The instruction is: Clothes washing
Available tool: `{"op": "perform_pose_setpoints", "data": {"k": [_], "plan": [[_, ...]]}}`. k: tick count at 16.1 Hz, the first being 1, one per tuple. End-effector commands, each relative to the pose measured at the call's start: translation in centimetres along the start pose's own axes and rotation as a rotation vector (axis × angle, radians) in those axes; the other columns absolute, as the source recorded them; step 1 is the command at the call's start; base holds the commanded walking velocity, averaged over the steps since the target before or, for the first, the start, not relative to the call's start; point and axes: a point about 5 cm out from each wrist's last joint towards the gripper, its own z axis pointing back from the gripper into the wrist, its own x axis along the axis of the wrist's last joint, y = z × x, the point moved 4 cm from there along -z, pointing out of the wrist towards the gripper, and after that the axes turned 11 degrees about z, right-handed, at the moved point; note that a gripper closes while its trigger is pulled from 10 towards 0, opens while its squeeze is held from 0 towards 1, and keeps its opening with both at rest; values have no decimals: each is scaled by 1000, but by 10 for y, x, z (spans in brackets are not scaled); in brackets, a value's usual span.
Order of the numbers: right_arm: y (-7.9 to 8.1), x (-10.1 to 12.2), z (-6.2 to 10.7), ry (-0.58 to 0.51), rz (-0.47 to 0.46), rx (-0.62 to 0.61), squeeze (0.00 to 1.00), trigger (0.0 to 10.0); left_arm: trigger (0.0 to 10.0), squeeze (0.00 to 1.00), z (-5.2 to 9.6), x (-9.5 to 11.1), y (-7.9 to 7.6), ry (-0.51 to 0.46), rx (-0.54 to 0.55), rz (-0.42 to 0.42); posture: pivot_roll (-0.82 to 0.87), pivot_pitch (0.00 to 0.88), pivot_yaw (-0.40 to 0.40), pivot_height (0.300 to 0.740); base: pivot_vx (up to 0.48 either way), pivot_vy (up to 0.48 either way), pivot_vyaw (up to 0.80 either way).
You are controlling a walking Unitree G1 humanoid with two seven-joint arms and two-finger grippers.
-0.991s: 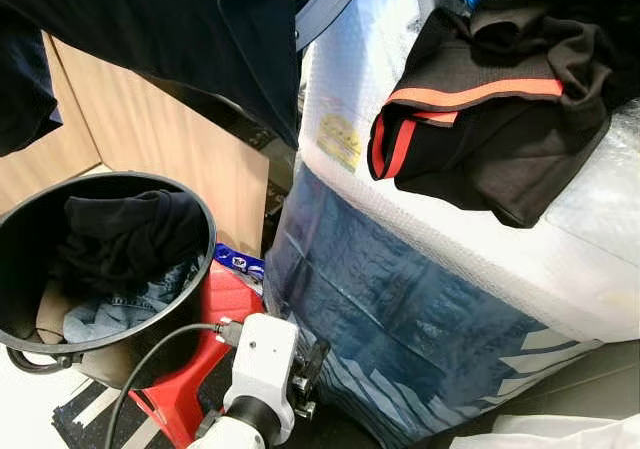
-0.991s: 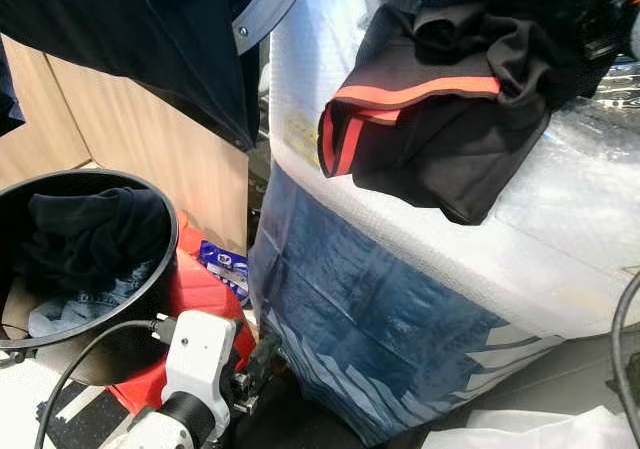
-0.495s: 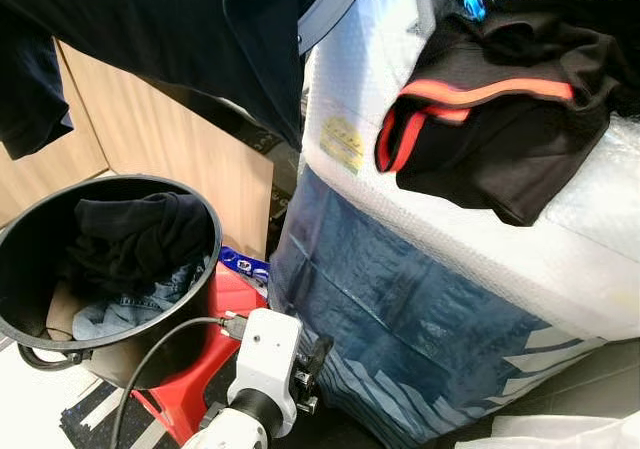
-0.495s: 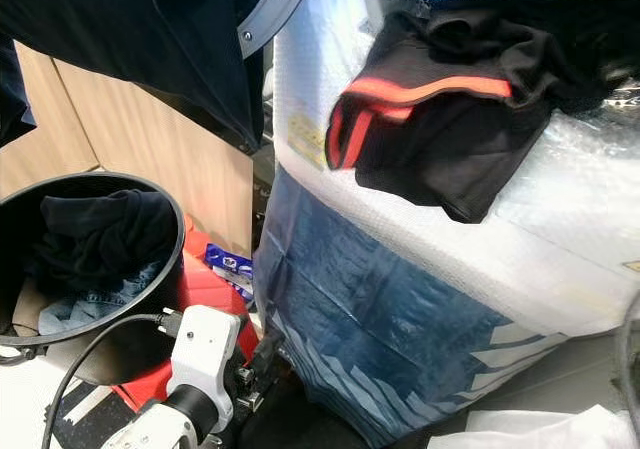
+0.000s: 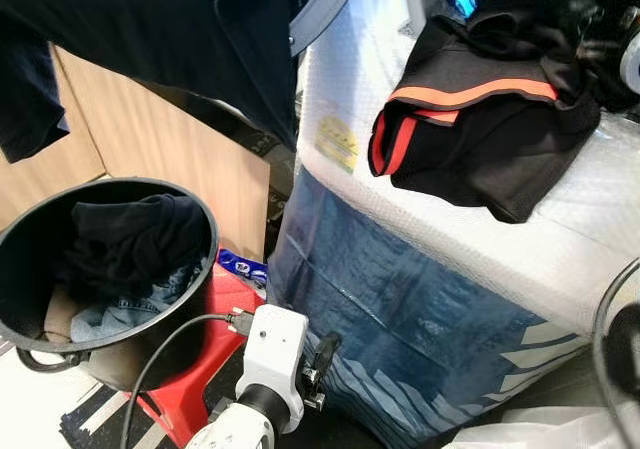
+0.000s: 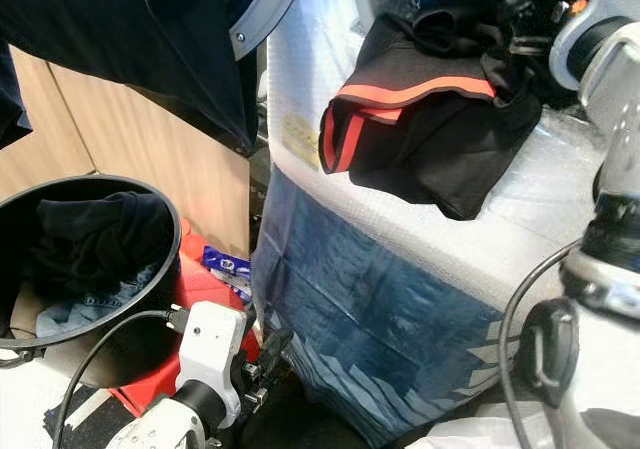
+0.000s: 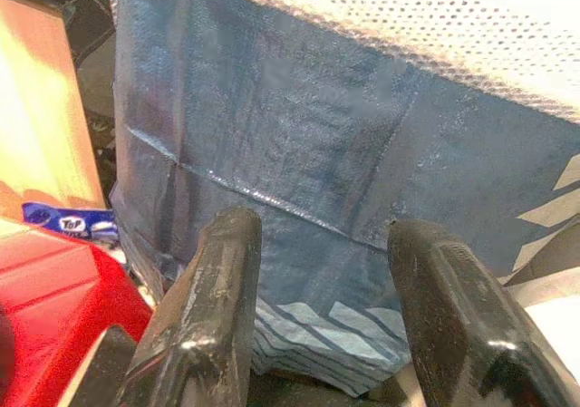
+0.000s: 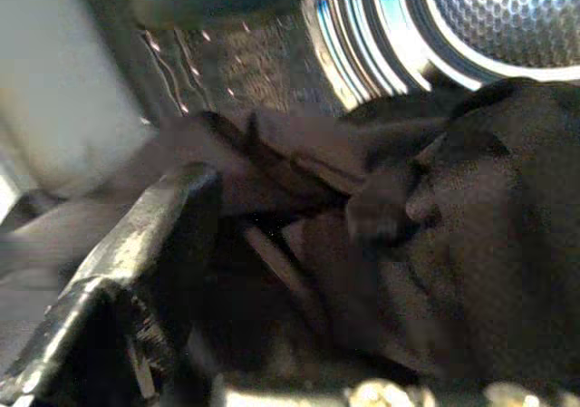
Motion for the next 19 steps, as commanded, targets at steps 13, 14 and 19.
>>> {"op": "perform_pose_setpoints", "data": {"k": [13,14,19], "plan": [[-13,-40,45,198,43,59,0,10000,10000,0,-3,-3,-5,10,-34,13,1,170,-128,740,0,0,0],[-15,-38,47,178,41,76,0,10000,10000,0,-3,-3,-4,11,-33,15,2,169,-127,740,0,0,0],[-26,-39,58,116,30,173,0,10000,10000,0,-4,-2,-3,7,-33,14,-1,167,-124,740,0,0,0]]}}
